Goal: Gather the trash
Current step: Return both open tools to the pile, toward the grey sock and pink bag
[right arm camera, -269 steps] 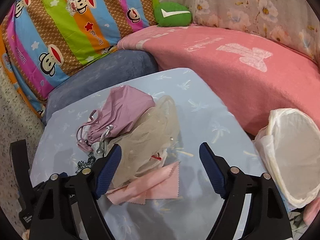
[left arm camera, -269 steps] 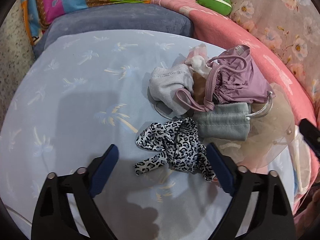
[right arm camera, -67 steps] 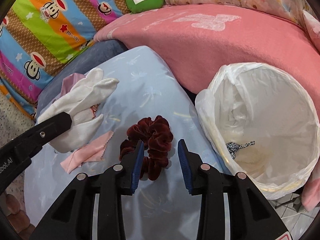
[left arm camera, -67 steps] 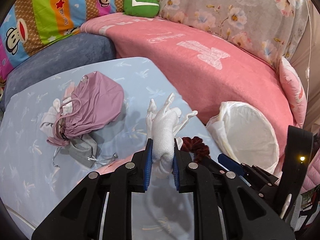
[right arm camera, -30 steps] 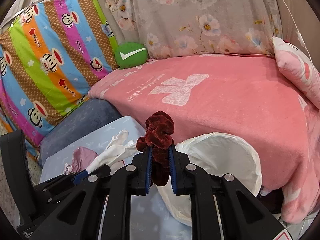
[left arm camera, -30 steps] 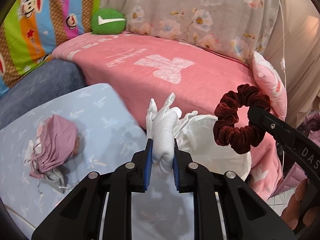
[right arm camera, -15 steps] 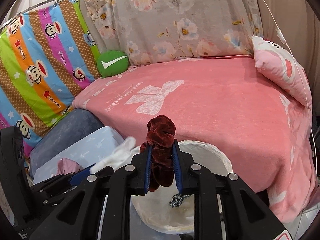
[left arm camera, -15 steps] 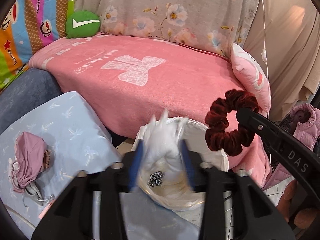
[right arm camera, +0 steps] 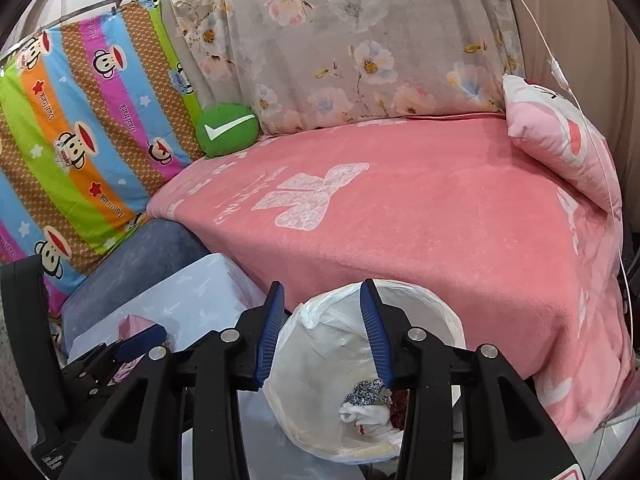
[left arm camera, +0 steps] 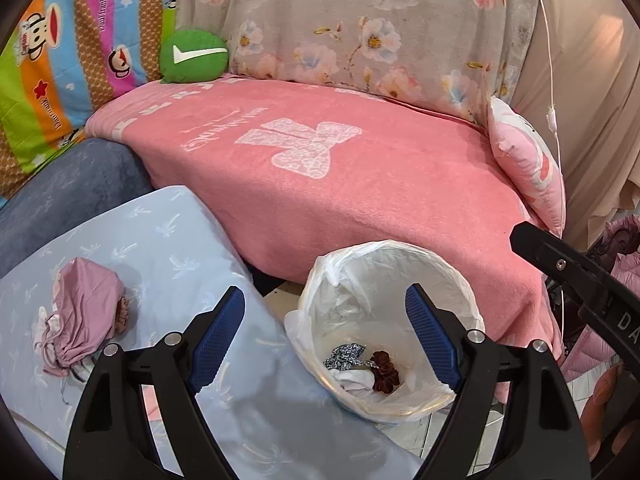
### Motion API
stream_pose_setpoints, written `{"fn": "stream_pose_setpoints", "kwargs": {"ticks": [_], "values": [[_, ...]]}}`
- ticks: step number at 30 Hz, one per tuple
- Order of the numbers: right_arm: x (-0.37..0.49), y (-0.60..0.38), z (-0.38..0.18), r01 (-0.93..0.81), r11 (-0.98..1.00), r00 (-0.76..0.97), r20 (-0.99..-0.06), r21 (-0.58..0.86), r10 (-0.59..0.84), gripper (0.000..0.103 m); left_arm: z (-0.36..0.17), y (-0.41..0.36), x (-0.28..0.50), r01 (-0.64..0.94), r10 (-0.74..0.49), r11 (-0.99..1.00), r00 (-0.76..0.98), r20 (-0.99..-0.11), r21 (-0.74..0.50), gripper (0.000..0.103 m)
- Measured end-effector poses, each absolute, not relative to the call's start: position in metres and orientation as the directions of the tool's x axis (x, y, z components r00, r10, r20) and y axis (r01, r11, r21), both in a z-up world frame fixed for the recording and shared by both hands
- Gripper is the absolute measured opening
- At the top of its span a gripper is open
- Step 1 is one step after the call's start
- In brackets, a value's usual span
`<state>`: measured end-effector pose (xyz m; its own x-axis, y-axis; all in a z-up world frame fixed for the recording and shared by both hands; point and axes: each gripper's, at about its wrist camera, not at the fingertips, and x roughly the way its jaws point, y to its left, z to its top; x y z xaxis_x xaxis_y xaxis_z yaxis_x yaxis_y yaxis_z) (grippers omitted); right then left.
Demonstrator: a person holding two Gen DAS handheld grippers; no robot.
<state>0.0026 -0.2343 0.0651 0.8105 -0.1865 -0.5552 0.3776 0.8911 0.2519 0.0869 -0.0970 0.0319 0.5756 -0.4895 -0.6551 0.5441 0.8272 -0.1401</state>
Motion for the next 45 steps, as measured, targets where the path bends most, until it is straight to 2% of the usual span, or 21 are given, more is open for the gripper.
{"fn": "stream_pose_setpoints", "kwargs": {"ticks": [27, 35, 45], "values": [[0.036, -0.091, 0.001, 0.186, 0.958, 0.729, -0.685, 0.217, 0.014, 0.041, -0.01, 0.044, 0.097, 0.302, -0.337, 0.936, 0.607, -0.719, -0.183, 0.081], [0.064, -0.047, -0.016, 0.119, 0.969, 0.705, -0.706, 0.217, 0.071, 0.054, -0.026, 0.106, 0.108, 0.187, -0.246, 0.969, 0.629, -0.738, -0.164, 0.088], [0.117, 0.005, -0.036, 0.046, 0.956, 0.671, -0.718, 0.289, 0.185, 0.061, -0.042, 0.179, 0.14, 0.037, -0.163, 0.983, 0.633, -0.756, -0.181, 0.09]]}}
